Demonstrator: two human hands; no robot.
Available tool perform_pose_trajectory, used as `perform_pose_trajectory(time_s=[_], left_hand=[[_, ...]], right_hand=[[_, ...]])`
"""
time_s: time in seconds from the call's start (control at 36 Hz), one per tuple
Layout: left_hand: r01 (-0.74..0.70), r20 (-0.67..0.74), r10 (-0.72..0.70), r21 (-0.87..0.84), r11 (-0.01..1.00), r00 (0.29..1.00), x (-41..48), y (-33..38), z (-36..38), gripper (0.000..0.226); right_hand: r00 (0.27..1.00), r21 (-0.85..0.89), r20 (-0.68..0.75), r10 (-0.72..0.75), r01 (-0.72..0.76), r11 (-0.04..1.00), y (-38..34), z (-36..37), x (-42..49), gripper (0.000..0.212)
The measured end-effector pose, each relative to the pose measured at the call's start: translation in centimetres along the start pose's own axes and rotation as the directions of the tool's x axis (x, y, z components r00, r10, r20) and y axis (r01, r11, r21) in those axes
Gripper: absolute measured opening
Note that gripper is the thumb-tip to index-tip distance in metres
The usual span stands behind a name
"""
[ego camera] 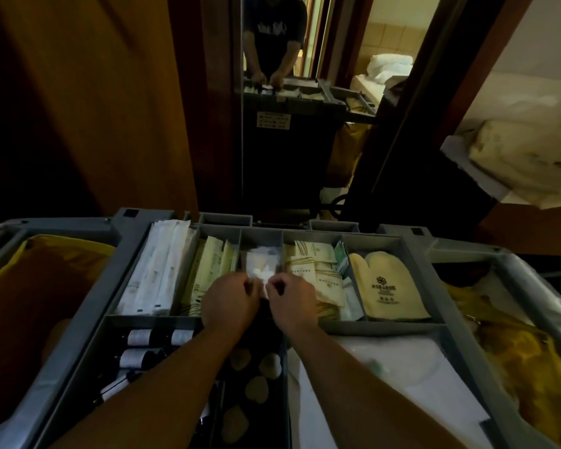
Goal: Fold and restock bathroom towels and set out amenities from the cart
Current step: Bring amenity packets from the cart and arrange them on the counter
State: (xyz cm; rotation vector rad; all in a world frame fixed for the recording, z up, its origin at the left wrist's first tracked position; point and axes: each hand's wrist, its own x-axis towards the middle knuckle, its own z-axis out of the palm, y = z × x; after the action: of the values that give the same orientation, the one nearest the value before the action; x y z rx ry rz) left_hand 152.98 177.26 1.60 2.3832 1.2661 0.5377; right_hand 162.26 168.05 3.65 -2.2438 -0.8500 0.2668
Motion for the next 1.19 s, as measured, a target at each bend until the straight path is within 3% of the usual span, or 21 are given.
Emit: perform_pose_trajectory(time_s=[0.11, 0.17, 0.25, 0.31, 0.39, 0.44, 0.5, 0.56, 0.78, 0.92, 1.06, 1.19], left_hand=[[0.030, 0.002, -0.030, 0.031, 0.999, 1.000, -0.1, 0.2, -0.1, 0.038], [0.026, -0.003, -0.026, 0.017, 1.000, 1.000, -0.3, 0.4, -0.4, 0.038], [0.029, -0.005, -0.029, 0.023, 0.999, 1.000, -0.5, 0.5, -0.7, 0.039], [0.032, -0.008, -0.032, 0.037, 0.999, 0.999, -0.5, 0.4, -0.7, 0.039], [0.040, -0.015, -0.040, 0.016, 0.999, 0.999, -0.5, 0.4, -0.7, 0.039], [0.049, -0.016, -0.049, 0.006, 0.999, 0.999, -0.5, 0.4, -0.6, 0.034], [0.042, -0.013, -0.042, 0.015, 0.999, 0.999, -0.4, 0.3, -0.5, 0.030], [0.035, -0.009, -0.034, 0.041, 0.999, 0.999, -0.4, 0.2, -0.3, 0.032], [0.049, 0.036, -0.054, 0.116, 0.992, 0.998, -0.3, 0.8, -0.6, 0.040], [0.025, 0.039, -0.022, -0.087, 0.996, 0.999, -1.3, 0.6, -1.5, 0.025], [0.130, -0.085, -0.164, -0.314, 0.940, 0.983, -3.9, 1.4, -3.3, 0.010], [0.126, -0.235, -0.227, -0.379, 0.917, 0.945, -8.0, 3.4, -6.6, 0.011]], right_hand=[[0.994, -0.010, -0.107, 0.011, -0.012, 1.000, 1.1, -3.1, 1.0, 0.015], [0.995, -0.116, -0.094, 0.028, -0.039, 0.992, 2.8, -5.9, 2.4, 0.021], [0.993, -0.420, 0.043, 0.108, -0.080, 0.904, 5.7, -9.8, 5.0, 0.024], [0.976, -0.586, 0.167, 0.138, -0.015, 0.810, 7.4, -11.3, 6.3, 0.028], [0.949, -0.644, 0.271, 0.161, 0.054, 0.763, 8.3, -12.2, 6.8, 0.052], [0.945, -0.629, 0.288, 0.155, 0.064, 0.775, 8.6, -12.2, 6.4, 0.059], [0.947, -0.601, 0.286, 0.143, 0.061, 0.797, 9.3, -11.4, 5.8, 0.050], [0.951, -0.550, 0.267, 0.158, 0.015, 0.835, 10.4, -10.3, 5.3, 0.041], [0.975, -0.481, 0.164, 0.151, -0.055, 0.875, 10.6, -9.7, 4.4, 0.046], [0.996, -0.378, 0.041, 0.082, -0.061, 0.924, 9.9, -10.6, 3.2, 0.041], [0.998, -0.122, -0.015, -0.067, 0.064, 0.990, 7.8, -11.2, 1.7, 0.043], [0.936, 0.112, -0.018, -0.352, 0.352, 0.929, 2.7, -10.8, -1.3, 0.029]])
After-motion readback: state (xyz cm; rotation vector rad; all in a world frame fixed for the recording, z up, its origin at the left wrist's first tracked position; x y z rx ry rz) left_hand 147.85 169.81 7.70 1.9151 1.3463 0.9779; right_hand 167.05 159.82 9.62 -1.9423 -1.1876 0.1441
